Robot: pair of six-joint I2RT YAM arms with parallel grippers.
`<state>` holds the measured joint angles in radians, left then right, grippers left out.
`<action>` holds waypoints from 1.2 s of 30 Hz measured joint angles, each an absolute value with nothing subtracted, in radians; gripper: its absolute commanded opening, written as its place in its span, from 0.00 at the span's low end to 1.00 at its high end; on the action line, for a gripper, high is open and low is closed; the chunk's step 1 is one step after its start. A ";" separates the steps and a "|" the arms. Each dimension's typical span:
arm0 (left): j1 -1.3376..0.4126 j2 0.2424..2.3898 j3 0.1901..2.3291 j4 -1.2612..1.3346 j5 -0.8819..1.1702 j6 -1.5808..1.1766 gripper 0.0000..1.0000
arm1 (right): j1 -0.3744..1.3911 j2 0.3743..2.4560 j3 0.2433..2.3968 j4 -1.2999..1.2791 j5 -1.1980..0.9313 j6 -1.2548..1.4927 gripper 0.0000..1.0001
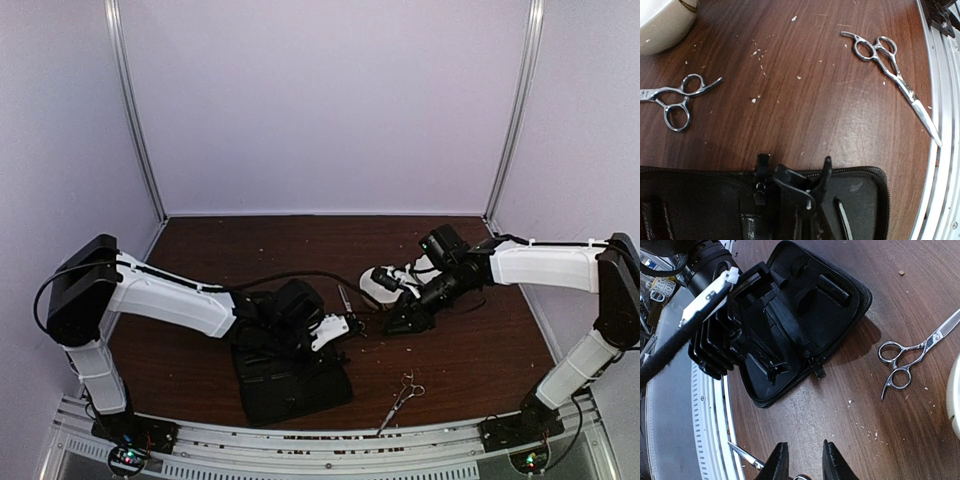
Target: Sort the hair-cutting tools
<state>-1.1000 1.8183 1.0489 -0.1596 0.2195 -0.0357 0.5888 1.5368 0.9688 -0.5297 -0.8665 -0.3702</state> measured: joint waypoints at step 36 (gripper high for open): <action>-1.108 1.809 1.024 -0.316 0.152 -0.024 0.32 | 0.589 1.537 0.984 -0.566 -0.865 -0.398 0.26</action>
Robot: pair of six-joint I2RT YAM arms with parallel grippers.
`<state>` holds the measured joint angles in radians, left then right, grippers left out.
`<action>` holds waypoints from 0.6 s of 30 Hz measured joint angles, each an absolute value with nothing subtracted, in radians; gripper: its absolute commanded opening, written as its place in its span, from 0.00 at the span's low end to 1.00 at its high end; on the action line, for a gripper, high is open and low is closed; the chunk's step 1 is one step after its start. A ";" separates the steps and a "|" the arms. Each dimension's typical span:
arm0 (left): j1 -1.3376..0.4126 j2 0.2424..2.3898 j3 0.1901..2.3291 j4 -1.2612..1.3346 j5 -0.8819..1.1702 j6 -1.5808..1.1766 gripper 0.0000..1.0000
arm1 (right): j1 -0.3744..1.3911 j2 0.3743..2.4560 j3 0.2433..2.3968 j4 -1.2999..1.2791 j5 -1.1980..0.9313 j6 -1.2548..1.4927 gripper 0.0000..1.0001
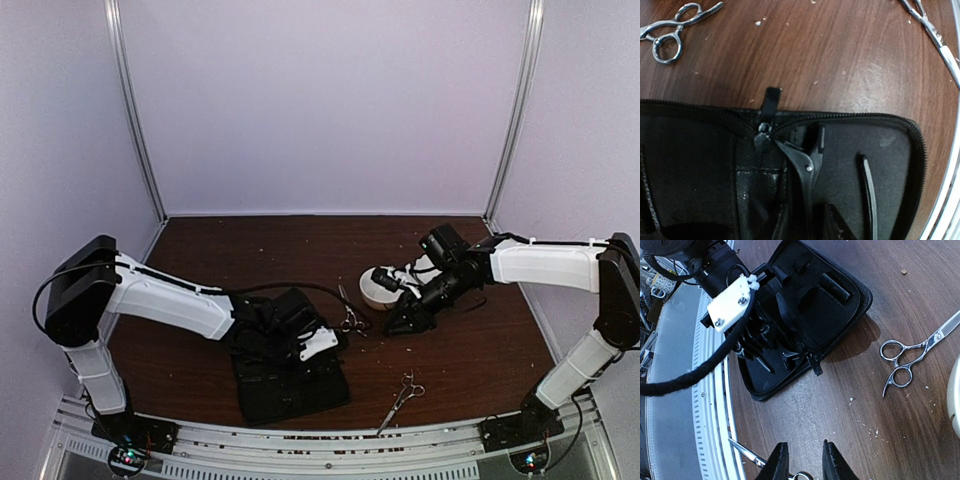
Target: Sort the hair-cutting tools
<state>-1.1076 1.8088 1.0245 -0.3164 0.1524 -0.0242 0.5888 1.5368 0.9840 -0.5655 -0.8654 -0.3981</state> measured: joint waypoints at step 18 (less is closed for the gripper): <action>-1.116 1.792 1.124 -0.358 0.109 -0.038 0.38 | 0.589 1.536 0.996 -0.589 -0.862 -0.420 0.26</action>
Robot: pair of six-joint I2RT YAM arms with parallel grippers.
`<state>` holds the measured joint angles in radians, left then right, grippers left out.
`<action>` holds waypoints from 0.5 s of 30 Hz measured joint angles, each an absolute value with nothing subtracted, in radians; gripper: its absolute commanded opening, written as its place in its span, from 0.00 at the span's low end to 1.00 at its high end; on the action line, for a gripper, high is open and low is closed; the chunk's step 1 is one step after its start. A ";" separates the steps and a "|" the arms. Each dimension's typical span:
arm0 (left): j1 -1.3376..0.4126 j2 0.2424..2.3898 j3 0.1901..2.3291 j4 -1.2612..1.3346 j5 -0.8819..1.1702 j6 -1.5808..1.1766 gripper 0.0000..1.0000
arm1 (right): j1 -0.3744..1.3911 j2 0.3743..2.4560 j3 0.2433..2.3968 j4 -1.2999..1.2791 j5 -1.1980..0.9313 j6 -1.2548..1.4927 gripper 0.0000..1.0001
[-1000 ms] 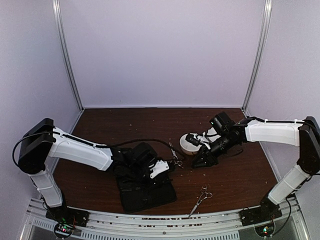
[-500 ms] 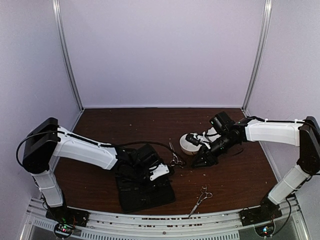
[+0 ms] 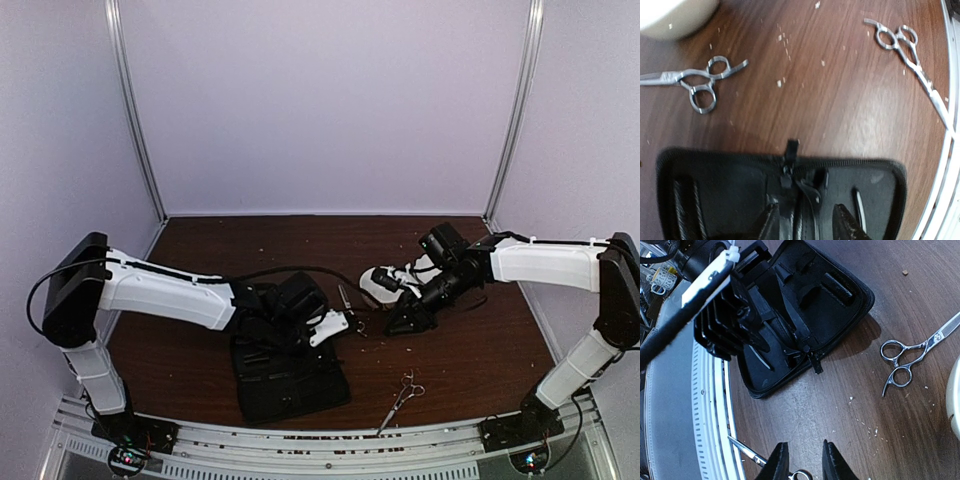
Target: Sort the hair-cutting tools
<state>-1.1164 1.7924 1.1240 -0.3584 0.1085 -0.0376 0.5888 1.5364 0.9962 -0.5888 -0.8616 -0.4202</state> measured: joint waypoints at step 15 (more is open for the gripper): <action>-1.116 1.925 1.241 -0.343 0.084 -0.088 0.31 | 0.589 1.536 1.011 -0.614 -0.853 -0.449 0.26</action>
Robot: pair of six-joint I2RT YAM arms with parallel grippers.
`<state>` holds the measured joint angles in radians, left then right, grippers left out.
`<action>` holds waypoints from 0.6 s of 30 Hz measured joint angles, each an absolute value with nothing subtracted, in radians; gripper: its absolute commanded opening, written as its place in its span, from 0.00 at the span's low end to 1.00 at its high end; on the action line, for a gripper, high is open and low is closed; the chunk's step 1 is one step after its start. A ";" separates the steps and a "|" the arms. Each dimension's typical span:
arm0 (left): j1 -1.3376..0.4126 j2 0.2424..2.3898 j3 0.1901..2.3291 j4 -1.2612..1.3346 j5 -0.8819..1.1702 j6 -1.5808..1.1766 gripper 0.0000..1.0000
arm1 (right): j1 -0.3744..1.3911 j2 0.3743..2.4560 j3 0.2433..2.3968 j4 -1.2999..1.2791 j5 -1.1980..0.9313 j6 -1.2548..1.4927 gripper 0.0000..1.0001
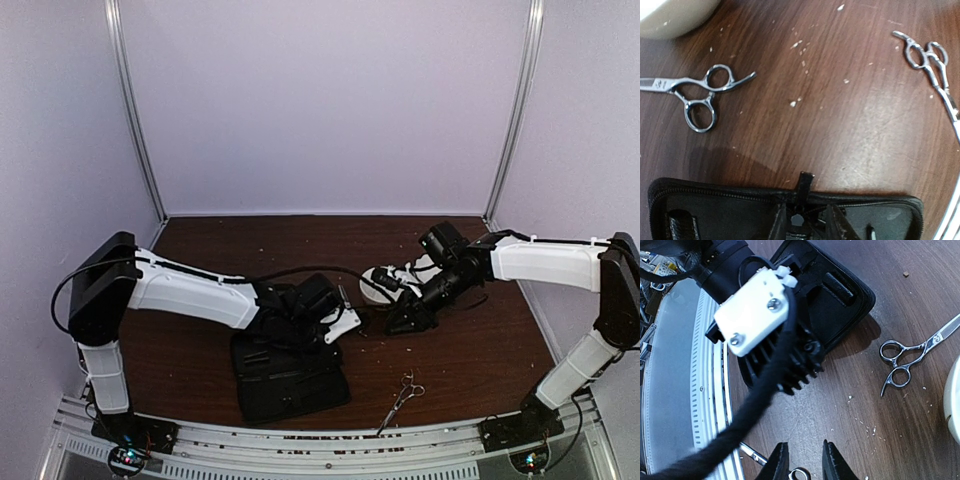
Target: Sort the hair-cutting tools
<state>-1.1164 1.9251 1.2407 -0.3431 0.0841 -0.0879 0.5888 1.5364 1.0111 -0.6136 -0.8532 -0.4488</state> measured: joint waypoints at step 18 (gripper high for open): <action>-1.116 1.895 1.178 -0.359 0.043 -0.117 0.32 | 0.589 1.537 1.017 -0.641 -0.851 -0.465 0.26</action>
<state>-1.1164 1.8946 1.1782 -0.3588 0.0425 -0.1169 0.5888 1.5368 1.0168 -0.6407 -0.8513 -0.4652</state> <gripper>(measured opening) 0.323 0.259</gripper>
